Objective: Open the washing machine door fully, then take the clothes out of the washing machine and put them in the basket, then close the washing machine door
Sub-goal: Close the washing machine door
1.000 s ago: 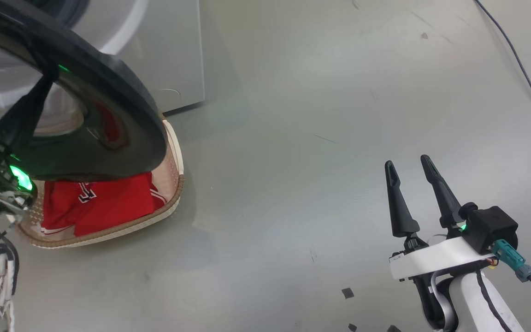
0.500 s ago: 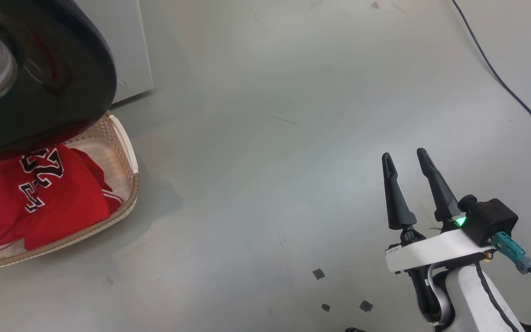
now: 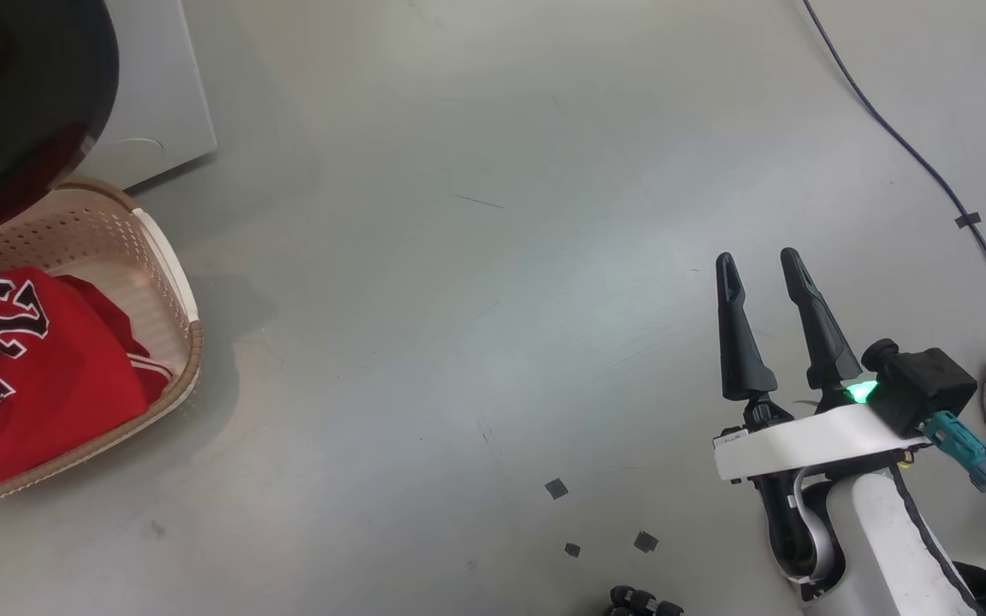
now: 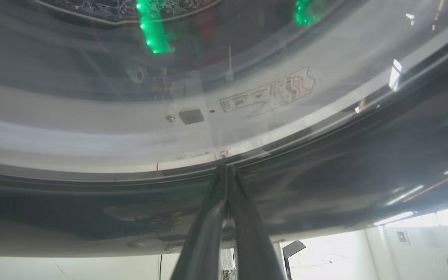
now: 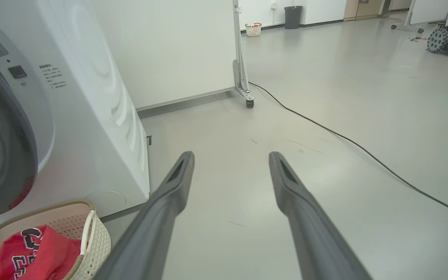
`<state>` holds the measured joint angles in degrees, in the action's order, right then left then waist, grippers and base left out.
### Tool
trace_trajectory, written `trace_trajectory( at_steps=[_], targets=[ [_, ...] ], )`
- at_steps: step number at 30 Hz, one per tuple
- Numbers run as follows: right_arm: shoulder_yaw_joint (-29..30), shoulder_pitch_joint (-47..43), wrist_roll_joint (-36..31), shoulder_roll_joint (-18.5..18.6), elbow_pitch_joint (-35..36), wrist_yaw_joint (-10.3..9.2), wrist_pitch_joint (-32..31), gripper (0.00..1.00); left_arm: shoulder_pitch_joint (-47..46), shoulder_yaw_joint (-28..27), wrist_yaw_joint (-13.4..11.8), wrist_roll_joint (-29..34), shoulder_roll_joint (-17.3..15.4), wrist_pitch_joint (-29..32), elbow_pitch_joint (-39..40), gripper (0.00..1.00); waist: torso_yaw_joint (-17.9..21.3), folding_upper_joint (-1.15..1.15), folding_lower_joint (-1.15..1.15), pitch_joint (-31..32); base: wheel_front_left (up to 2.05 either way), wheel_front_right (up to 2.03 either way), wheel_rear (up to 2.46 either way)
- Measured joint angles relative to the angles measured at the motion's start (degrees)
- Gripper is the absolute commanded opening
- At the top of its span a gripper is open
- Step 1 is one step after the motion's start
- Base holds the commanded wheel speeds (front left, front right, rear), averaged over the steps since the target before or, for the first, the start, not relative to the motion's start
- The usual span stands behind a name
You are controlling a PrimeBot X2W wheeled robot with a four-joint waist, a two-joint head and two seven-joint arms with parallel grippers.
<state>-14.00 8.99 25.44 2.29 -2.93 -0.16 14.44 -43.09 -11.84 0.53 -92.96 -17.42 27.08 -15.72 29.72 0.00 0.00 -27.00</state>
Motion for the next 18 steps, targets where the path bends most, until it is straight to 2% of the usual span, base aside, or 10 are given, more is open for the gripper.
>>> trace_trajectory(
  at_steps=[11, 14, 18],
  targets=[
    [0.0, 0.2, 0.3, 0.0, 0.2, -0.70, 0.0, 1.00, -2.8, 0.7, -0.2, 2.3, -0.8, -0.8, -3.3, 0.00, 0.6, 0.00, 0.00, -0.1, 0.00, 0.00, 0.00],
    [0.4, 0.2, 0.3, 0.0, 0.3, -1.51, 0.0, 1.00, -2.7, 0.7, 0.5, 2.0, -0.1, -0.7, -4.4, 0.00, 0.3, 0.00, 0.00, 0.3, 0.00, 0.00, 0.00],
    [1.0, 0.2, 0.0, 0.0, 0.4, -1.51, 0.0, 1.00, -2.7, 0.5, 2.4, 0.6, 1.6, -0.4, -4.8, 0.00, -0.6, 0.00, 0.00, 0.7, 0.00, 0.00, 0.00]
  ],
)
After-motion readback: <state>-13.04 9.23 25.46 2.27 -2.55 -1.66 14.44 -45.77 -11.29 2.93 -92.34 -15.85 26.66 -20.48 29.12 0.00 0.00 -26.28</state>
